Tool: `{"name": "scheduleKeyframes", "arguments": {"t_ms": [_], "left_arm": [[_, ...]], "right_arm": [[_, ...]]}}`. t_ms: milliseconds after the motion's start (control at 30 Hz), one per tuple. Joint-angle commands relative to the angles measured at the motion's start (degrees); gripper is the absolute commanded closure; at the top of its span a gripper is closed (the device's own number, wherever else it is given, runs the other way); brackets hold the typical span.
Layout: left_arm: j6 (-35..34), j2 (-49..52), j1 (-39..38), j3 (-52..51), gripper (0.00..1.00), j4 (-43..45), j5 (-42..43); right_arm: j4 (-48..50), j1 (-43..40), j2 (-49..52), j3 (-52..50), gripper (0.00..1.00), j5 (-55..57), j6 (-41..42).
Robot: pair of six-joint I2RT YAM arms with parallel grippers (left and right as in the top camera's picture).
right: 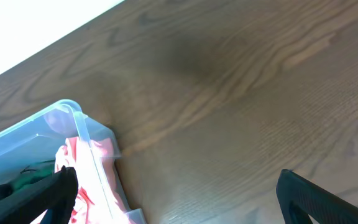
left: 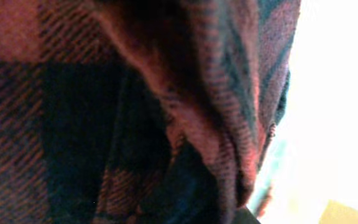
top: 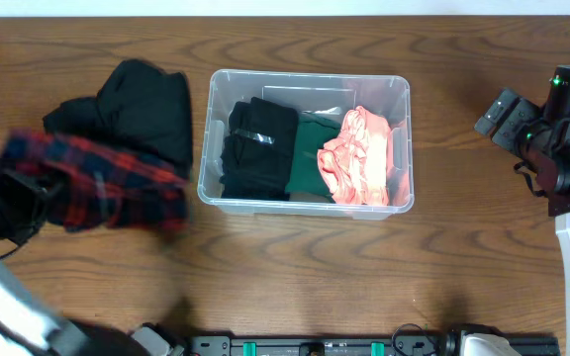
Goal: Pack container
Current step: 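Lift the plaid shirt and lay it into the bin with the left gripper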
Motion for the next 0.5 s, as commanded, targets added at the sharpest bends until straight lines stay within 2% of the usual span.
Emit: {"name": "scheduleKeyframes", "arguments": {"t_ms": [0,133,267,367,467], "left_arm": [[-1.62,-8.31,-0.83,1.18,0.94,-0.74,16.61],[-4.87,-16.83,-4.5,1.18,0.94,2.29,28.17],[-11.87,-22.71,-11.08,1.18,0.94,11.58,32.39],[-15.96,-25.29,-17.22,1.18,0.94,19.65,30.6],[-22.69,-25.88,-24.39,1.18,0.94,24.09,22.18]], "right_arm": [[-0.09,-0.35,-0.15,0.44,0.01,0.59,-0.2],[-0.11,-0.28,-0.15,0.44,0.01,0.61,-0.2],[-0.09,-0.28,-0.15,0.44,0.01,0.59,-0.2],[-0.09,-0.31,-0.15,0.44,0.01,0.61,-0.2],[-0.11,-0.28,-0.15,0.44,0.01,0.59,-0.2]]}}
